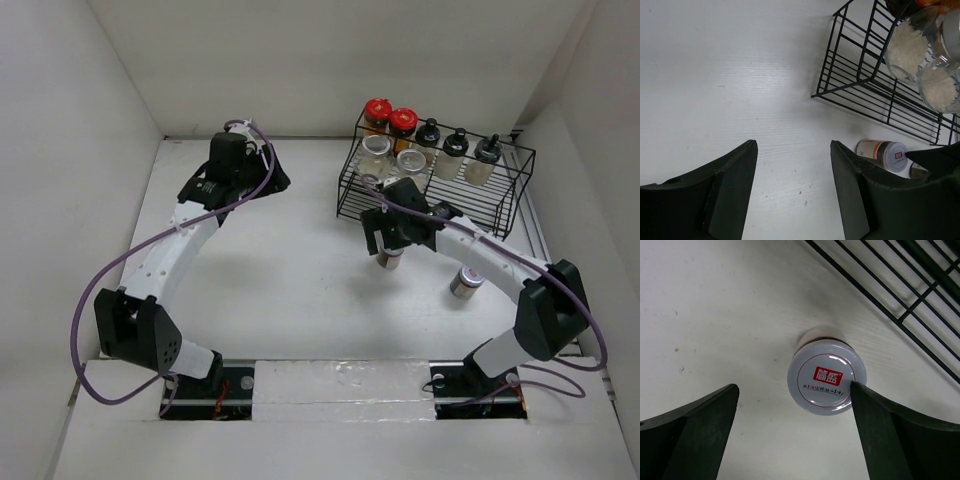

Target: Organize the condiment bottles

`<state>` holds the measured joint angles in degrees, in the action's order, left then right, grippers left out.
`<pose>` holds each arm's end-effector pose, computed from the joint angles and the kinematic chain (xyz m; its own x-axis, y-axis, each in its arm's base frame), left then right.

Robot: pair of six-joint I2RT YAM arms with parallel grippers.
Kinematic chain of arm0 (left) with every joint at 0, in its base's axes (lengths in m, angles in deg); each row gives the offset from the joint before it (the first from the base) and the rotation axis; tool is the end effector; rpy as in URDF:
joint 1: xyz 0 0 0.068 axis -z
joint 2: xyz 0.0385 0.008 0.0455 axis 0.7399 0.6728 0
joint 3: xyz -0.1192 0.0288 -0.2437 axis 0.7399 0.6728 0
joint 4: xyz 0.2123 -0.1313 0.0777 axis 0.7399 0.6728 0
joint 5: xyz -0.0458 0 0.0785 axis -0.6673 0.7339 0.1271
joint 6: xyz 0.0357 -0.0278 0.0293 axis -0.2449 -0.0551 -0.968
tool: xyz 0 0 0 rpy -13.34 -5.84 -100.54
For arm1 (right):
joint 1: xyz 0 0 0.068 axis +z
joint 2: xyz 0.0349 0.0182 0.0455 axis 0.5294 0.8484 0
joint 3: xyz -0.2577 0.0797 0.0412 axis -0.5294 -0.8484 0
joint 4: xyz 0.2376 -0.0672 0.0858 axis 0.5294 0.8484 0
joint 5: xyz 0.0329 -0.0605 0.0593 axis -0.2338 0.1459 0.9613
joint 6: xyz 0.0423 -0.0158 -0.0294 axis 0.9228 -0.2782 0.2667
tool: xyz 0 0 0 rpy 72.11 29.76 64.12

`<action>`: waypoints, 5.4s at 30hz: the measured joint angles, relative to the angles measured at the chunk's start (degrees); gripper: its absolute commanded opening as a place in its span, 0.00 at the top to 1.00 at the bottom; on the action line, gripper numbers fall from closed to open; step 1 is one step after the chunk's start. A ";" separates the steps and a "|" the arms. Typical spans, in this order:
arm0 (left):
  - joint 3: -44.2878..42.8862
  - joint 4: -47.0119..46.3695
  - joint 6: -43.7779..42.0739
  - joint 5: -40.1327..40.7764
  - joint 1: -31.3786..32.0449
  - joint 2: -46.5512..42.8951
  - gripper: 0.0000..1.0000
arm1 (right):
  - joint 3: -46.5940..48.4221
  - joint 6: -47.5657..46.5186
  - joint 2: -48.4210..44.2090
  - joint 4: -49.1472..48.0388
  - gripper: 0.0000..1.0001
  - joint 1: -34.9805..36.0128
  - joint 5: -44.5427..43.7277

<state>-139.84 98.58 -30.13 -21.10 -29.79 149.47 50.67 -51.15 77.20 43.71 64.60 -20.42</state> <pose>0.3139 -0.1073 0.3645 -0.5504 -0.2477 -0.7973 0.2256 0.8753 -0.4277 0.2687 0.1678 0.2591 -0.7696 -0.2474 -0.5886 -0.3342 0.9416 0.0412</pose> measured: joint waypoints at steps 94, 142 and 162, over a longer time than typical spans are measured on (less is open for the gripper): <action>4.68 -1.90 0.35 -4.48 0.00 -0.39 0.43 | -21.03 8.00 -21.00 7.85 0.56 -34.07 -1.11; -1.31 -1.77 0.83 -8.35 0.96 8.37 0.24 | 19.04 -2.34 -4.42 8.33 0.01 -40.17 2.01; -13.16 -5.97 4.94 -2.21 3.69 -11.43 0.00 | 18.36 -0.76 -30.32 -5.38 0.00 -13.20 21.79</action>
<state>-152.99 92.62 -25.19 -23.31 -26.09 138.04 69.03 -51.91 46.88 38.33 51.40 1.37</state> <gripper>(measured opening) 0.997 0.998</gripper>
